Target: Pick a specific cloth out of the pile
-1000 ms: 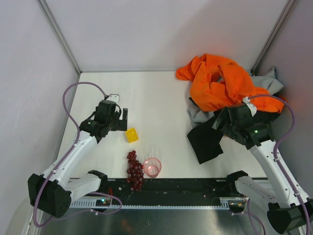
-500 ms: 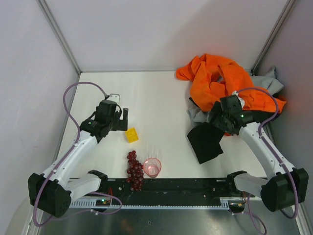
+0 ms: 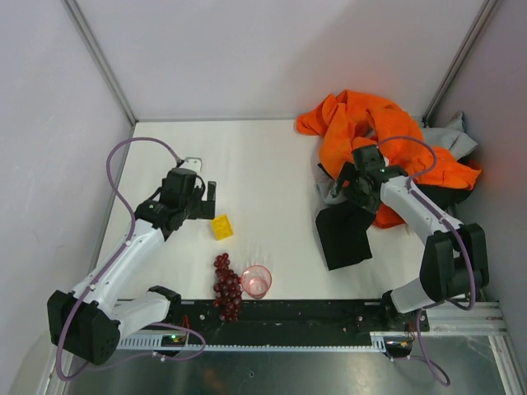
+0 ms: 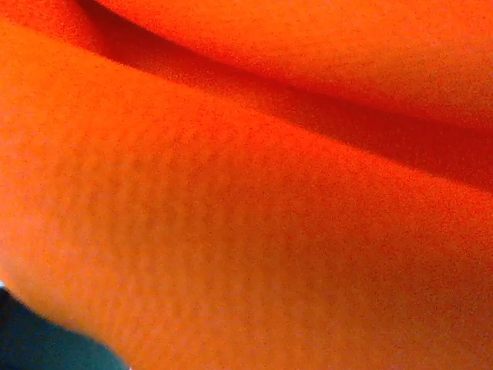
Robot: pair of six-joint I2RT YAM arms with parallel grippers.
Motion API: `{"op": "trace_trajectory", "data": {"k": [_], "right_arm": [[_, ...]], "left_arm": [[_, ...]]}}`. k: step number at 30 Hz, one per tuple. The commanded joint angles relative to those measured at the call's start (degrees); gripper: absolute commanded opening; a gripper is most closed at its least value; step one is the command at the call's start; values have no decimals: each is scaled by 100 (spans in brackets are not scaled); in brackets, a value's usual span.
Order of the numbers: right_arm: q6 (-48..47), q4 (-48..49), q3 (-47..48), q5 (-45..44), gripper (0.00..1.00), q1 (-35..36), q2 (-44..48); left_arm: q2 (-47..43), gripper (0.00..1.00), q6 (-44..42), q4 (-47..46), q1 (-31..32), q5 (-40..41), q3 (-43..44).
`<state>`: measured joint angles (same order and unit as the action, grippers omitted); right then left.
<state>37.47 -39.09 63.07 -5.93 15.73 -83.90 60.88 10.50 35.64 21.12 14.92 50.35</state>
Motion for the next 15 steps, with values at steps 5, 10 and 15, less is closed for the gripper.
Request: {"op": "trace_trajectory", "data": {"k": [5, 10, 15], "right_arm": [[-156, 18, 952, -326, 99, 420, -915], [-244, -234, 1318, -674, 95, 554, -1641], [-316, -343, 1350, -801, 74, 507, -2044]], "left_arm": [[74, 100, 31, -148, 42, 128, -18], [61, 100, 22, -154, 41, 134, -24], [81, 100, 14, -167, 41, 114, -25]]}}
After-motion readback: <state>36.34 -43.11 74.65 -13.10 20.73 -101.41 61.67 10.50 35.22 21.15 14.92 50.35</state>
